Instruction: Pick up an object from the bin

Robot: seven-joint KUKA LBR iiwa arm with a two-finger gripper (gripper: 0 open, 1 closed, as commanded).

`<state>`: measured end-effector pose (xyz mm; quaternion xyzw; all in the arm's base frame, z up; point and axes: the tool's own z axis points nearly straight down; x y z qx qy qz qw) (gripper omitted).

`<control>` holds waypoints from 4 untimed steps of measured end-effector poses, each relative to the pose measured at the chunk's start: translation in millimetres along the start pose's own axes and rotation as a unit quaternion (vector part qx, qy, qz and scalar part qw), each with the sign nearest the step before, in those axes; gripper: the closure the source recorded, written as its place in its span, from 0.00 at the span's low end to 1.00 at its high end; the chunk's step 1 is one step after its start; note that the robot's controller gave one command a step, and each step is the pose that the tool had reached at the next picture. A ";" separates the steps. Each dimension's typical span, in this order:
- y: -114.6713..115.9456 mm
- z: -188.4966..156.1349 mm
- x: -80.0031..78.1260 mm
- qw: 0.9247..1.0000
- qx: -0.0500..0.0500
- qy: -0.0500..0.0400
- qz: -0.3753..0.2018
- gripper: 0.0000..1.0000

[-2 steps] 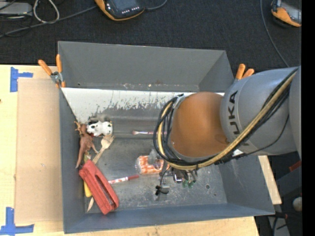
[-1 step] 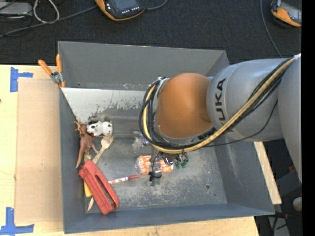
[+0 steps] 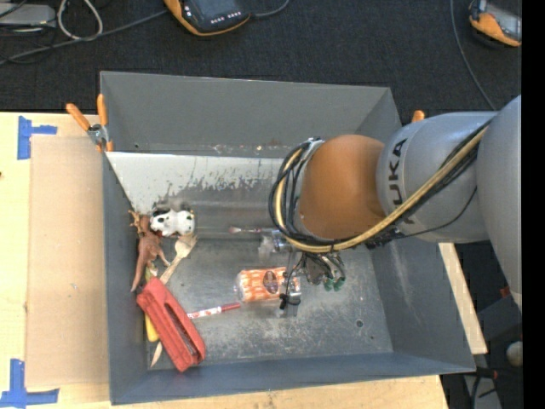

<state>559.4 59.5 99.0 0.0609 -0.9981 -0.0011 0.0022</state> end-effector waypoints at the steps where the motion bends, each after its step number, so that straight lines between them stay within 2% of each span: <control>1: -3.4 14.1 -23.7 0.999 -0.004 -0.007 -0.034 1.00; 2: -3.4 14.1 -23.7 0.999 -0.004 -0.007 -0.033 1.00; 3: 4.0 -41.7 -17.8 1.000 -0.004 -0.003 -0.016 1.00; 4: 1.9 -116.9 -26.0 1.000 -0.004 -0.003 -0.023 1.00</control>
Offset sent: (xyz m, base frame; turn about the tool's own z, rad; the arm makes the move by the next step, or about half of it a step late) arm 0.0000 0.0000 0.0000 0.0000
